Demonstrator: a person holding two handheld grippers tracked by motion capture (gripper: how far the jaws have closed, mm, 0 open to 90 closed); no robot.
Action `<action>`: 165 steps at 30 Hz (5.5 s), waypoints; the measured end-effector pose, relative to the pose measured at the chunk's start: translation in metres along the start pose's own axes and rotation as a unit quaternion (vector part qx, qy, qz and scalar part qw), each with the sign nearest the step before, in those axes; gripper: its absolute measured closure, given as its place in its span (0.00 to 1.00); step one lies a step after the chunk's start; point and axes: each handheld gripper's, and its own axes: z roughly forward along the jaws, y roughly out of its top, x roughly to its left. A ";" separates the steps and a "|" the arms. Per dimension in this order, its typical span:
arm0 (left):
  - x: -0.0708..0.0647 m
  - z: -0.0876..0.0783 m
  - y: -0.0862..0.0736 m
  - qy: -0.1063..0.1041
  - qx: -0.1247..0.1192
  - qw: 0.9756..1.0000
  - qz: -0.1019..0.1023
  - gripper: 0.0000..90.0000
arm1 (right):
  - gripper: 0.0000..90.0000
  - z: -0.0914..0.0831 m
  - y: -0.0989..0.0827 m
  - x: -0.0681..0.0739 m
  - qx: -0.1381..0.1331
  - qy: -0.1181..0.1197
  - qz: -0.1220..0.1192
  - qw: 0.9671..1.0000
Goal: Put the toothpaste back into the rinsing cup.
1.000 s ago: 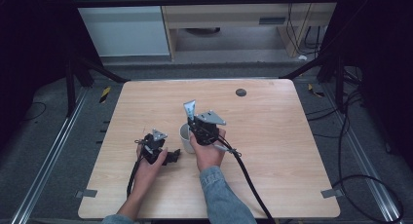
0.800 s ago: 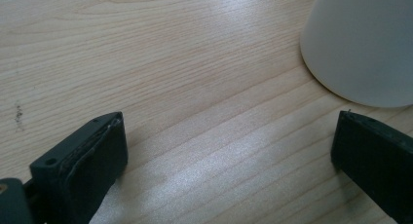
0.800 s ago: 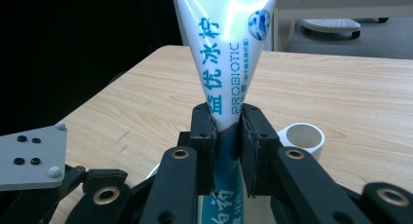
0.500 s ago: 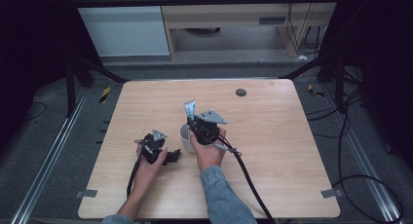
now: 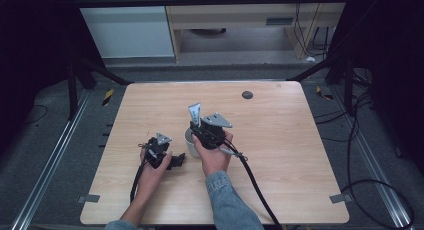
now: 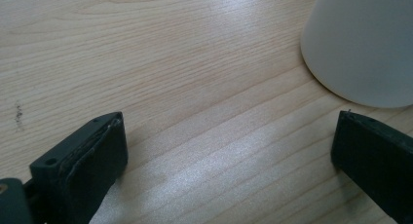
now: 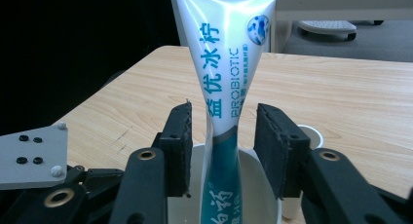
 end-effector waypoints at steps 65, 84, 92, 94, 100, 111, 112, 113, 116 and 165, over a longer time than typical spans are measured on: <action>-0.002 0.000 0.000 0.000 0.000 1.000 0.000 0.00 | 0.10 -0.061 0.047 -0.091 0.174 0.059 -0.092 0.979; -0.002 0.000 0.000 0.000 0.001 1.000 0.001 0.00 | 0.10 -0.094 0.047 -0.154 0.184 0.004 -0.073 0.980; -0.002 0.000 0.000 0.000 0.001 1.000 0.001 0.00 | 0.12 -0.094 0.047 -0.174 0.187 -0.024 -0.062 0.980; -0.002 0.000 0.000 0.000 0.000 1.000 -0.001 0.00 | 0.13 -0.095 0.047 -0.178 0.189 -0.028 -0.059 0.980; -0.003 0.000 0.000 0.001 0.000 1.000 -0.002 0.00 | 0.16 -0.096 0.041 -0.191 0.195 -0.046 -0.061 0.978; -0.002 0.000 0.000 0.002 0.000 1.000 -0.001 0.00 | 0.16 -0.091 0.016 -0.219 0.216 -0.070 -0.058 0.972; -0.002 0.000 0.000 0.002 0.000 1.000 -0.001 0.00 | 0.16 -0.091 0.016 -0.219 0.216 -0.070 -0.058 0.972; -0.002 0.000 0.000 0.002 0.001 1.000 -0.001 0.00 | 0.16 -0.090 0.014 -0.222 0.218 -0.073 -0.058 0.972; -0.002 0.000 0.000 0.002 0.000 1.000 -0.001 0.00 | 0.16 -0.086 0.006 -0.227 0.222 -0.077 -0.052 0.971; -0.002 0.000 0.000 0.002 0.000 1.000 -0.001 0.00 | 0.07 -0.038 -0.052 -0.246 0.181 -0.138 -0.022 0.974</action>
